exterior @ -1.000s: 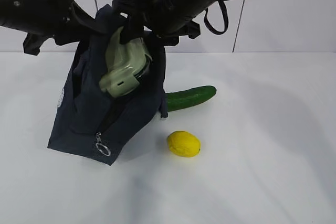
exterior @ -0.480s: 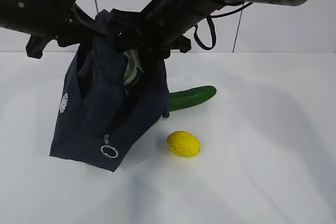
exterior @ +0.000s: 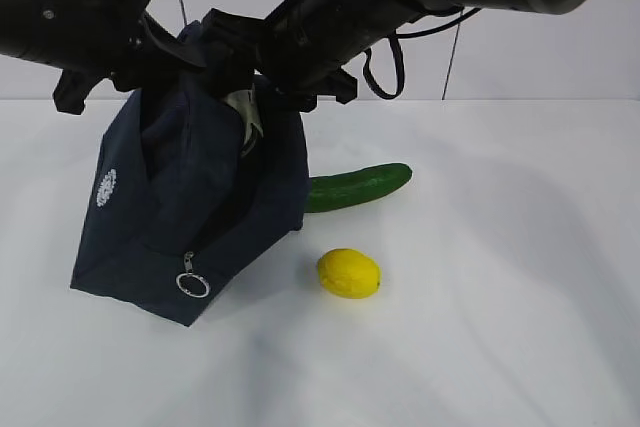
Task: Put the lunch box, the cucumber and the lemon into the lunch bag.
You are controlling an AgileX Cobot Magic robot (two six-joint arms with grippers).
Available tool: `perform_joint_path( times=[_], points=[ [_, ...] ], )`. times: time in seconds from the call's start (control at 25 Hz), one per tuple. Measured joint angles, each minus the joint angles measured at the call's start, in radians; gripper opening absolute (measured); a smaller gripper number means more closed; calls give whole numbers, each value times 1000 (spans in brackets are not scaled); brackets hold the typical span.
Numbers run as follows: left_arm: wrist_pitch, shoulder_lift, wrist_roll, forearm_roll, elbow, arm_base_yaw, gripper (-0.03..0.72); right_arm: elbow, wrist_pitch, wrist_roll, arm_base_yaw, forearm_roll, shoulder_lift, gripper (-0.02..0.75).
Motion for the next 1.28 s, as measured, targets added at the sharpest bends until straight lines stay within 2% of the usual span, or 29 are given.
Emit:
perform_joint_path(
  times=[0.28, 0.48, 0.68, 0.84, 1.08, 1.28],
  points=[
    [-18, 0, 0, -9, 0, 0, 11, 0, -8, -81, 0, 196, 58, 394],
    [-20, 0, 0, -9, 0, 0, 11, 0, -10, -296, 4, 380, 98, 399],
    [-50, -2, 0, -13, -2, 2, 11, 0, -33, -464, 0, 505, 102, 480],
    [-64, -2, 2, -2, -3, 6, 11, 0, -31, -495, -1, 533, 103, 526],
    [-33, -2, 2, 9, -3, 15, 11, 0, 73, -503, -33, 547, 103, 529],
    [16, 0, 2, 64, -3, 70, 11, -3, 198, -507, -85, 567, 60, 533]
  ],
)
